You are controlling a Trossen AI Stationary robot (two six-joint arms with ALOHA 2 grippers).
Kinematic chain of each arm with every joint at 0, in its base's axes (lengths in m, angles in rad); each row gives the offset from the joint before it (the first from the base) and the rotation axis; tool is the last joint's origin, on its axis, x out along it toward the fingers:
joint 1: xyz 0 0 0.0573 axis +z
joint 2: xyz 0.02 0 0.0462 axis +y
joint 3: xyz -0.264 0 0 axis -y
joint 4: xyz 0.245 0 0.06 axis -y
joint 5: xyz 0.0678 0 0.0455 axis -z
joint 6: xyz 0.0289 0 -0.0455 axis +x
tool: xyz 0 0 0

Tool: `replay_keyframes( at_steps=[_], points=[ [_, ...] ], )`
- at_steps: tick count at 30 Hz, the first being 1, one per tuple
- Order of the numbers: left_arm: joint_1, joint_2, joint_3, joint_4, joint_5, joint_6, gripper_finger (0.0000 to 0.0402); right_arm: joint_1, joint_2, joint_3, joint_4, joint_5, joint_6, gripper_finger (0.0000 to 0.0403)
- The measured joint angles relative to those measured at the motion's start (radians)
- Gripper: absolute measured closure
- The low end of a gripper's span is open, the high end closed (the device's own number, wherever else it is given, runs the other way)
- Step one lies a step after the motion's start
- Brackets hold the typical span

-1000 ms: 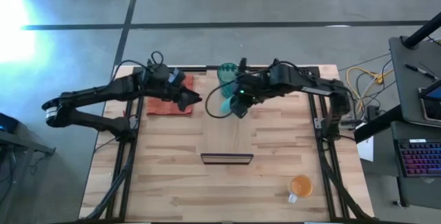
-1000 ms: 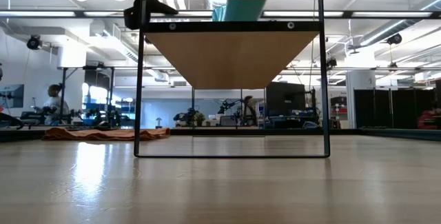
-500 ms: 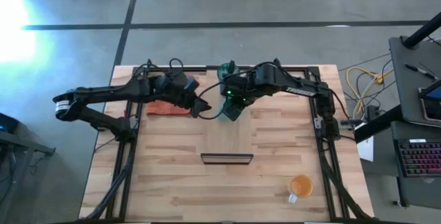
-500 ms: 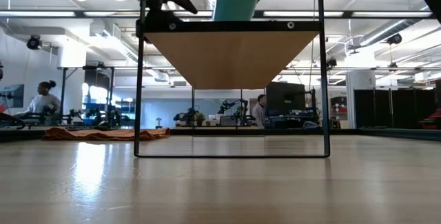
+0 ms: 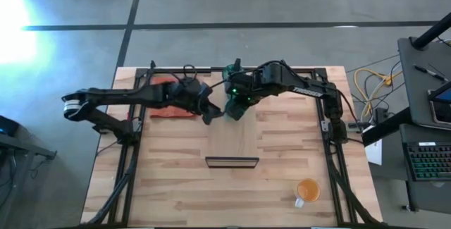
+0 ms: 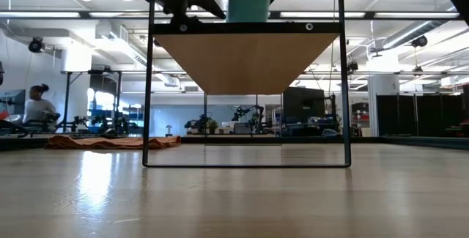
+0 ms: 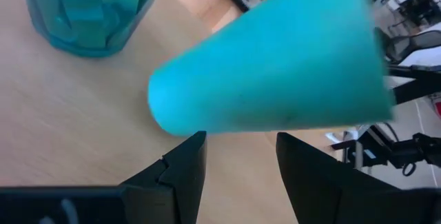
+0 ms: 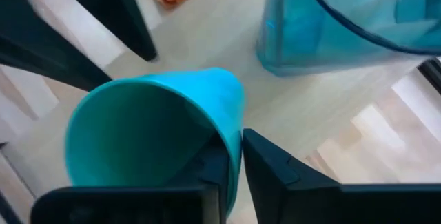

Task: Stack small to large cups/mugs on shelf
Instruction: Put the green cup on the shelf

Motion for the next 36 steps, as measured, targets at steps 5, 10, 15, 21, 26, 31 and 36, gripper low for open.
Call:
replay_keyframes(
  at_steps=[5,10,15,21,26,31,36],
  points=[
    [-0.005,0.024,0.000,0.002,0.000,0.000,0.0240,0.001,0.000,0.000,0.019,-0.001,0.000,0.0345],
    [-0.005,0.034,0.000,0.014,0.000,-0.002,0.0240,-0.004,0.000,0.000,0.017,0.025,0.000,0.0333],
    [-0.005,0.032,0.000,0.016,0.000,-0.002,0.0240,-0.012,0.000,0.000,0.011,0.026,-0.006,0.0324],
    [-0.006,0.031,0.000,0.015,0.000,-0.008,0.0240,-0.018,0.000,0.000,-0.018,0.031,-0.012,0.0315],
    [-0.006,0.030,0.000,0.015,0.000,-0.008,0.0240,-0.022,-0.002,0.000,-0.025,0.034,-0.054,0.0308],
    [-0.006,0.030,0.000,0.015,0.000,-0.007,0.0240,-0.021,-0.024,-0.001,-0.019,0.033,-0.057,0.0302],
    [-0.006,0.030,0.000,0.015,0.000,-0.007,0.0240,-0.022,-0.034,-0.001,-0.013,0.033,-0.061,0.0296]
  ],
)
